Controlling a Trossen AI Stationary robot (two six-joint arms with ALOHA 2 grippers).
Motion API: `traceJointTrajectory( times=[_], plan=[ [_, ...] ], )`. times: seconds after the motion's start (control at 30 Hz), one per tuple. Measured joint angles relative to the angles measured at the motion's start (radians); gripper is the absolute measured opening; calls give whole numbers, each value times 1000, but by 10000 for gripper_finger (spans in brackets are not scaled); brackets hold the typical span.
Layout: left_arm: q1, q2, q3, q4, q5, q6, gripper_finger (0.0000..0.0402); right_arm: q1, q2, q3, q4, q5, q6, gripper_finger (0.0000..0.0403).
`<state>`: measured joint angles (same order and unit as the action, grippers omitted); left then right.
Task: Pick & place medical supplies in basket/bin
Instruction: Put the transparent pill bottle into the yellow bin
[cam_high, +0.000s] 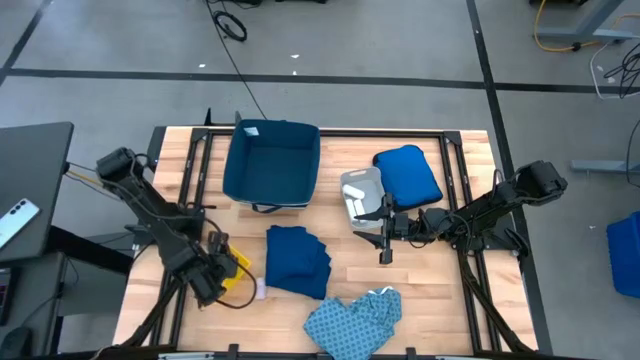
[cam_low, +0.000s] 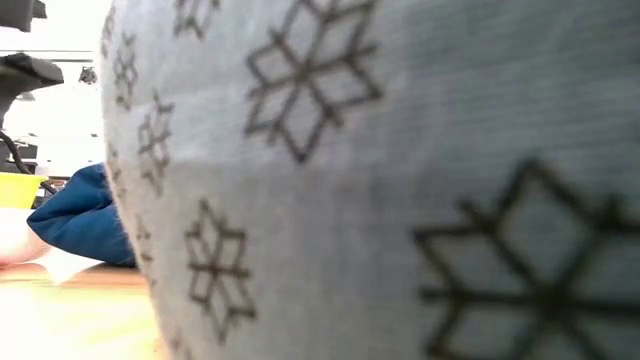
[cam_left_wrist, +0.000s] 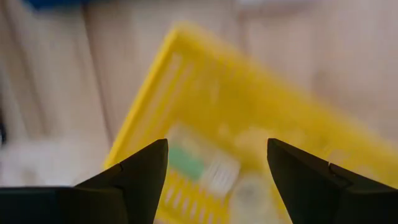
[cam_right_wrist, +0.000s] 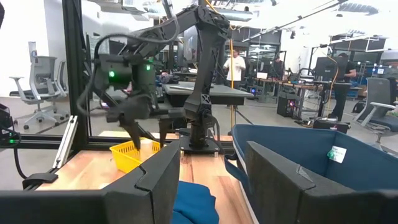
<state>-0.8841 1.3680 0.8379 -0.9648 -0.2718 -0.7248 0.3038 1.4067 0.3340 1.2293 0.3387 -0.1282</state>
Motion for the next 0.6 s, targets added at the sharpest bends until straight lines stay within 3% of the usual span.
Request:
traceJointTrajectory(
  times=[0.13,0.3,0.6],
  plan=[
    [8,-18,0,201,-72,32,275,0,0,0,0,0,-4,188],
    [67,-8,-19,452,-74,12,275,0,0,0,2,1,-7,188],
    [167,-7,-38,528,-38,-226,275,0,0,0,8,67,-9,188]
  ],
)
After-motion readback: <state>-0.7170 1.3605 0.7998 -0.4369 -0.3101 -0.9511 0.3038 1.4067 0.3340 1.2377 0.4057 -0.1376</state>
